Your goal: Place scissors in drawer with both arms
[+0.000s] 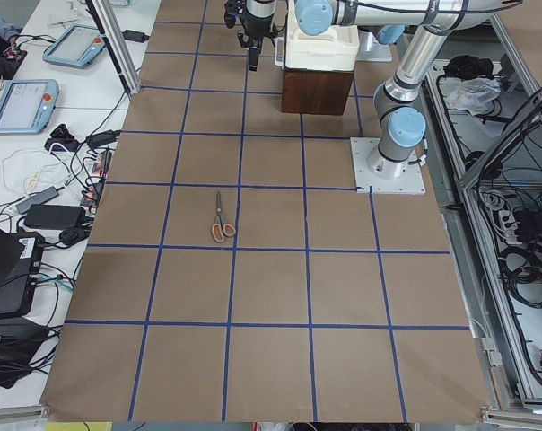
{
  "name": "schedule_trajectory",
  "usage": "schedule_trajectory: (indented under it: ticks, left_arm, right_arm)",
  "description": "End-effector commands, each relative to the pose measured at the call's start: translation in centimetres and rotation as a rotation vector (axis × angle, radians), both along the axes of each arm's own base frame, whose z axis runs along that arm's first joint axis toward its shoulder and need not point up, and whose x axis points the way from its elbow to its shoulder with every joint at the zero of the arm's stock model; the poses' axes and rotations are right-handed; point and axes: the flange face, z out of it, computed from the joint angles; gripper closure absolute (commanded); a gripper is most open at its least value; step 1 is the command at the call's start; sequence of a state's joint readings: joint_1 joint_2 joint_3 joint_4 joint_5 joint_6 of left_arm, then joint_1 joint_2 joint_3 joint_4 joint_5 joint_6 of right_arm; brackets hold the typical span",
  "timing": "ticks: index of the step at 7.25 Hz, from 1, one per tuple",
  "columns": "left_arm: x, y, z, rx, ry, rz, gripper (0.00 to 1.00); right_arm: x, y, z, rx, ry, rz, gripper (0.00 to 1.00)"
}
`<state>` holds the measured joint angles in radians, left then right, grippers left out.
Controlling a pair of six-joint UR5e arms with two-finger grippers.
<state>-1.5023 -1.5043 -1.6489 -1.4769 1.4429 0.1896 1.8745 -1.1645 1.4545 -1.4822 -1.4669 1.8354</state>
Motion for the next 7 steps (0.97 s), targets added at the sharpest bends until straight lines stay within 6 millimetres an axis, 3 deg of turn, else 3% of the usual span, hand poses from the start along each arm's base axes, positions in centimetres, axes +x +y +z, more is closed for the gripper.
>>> schedule_trajectory:
  ticks: [1, 2, 3, 4, 5, 7]
  left_arm:
    - [3.6, -1.3, -1.1, 0.032, -0.126, 0.009, 0.0]
    - [7.5, -2.0, -1.6, 0.039, -0.146, -0.083, 0.01]
    - [11.7, -2.3, -1.6, 0.03, -0.165, -0.305, 0.06]
    - [14.4, -2.5, -2.7, 0.041, -0.174, -0.543, 0.07]
    - [15.8, -3.4, -4.1, 0.043, -0.176, -0.808, 0.07]
    - [21.5, -6.4, -8.4, 0.013, -0.183, -1.176, 0.09]
  right_arm:
    - [-0.2, 0.6, -1.1, 0.027, 0.008, 0.001, 0.0]
    - [-0.2, 0.6, -1.2, 0.031, 0.008, 0.002, 0.0]
    - [-0.2, 0.7, -1.3, 0.036, 0.01, 0.002, 0.0]
    - [-0.3, 1.0, -1.5, 0.057, 0.017, 0.001, 0.0]
    - [-0.3, 1.1, -1.6, 0.064, 0.017, 0.001, 0.0]
    - [-0.4, 1.3, -2.3, 0.07, 0.017, 0.005, 0.0]
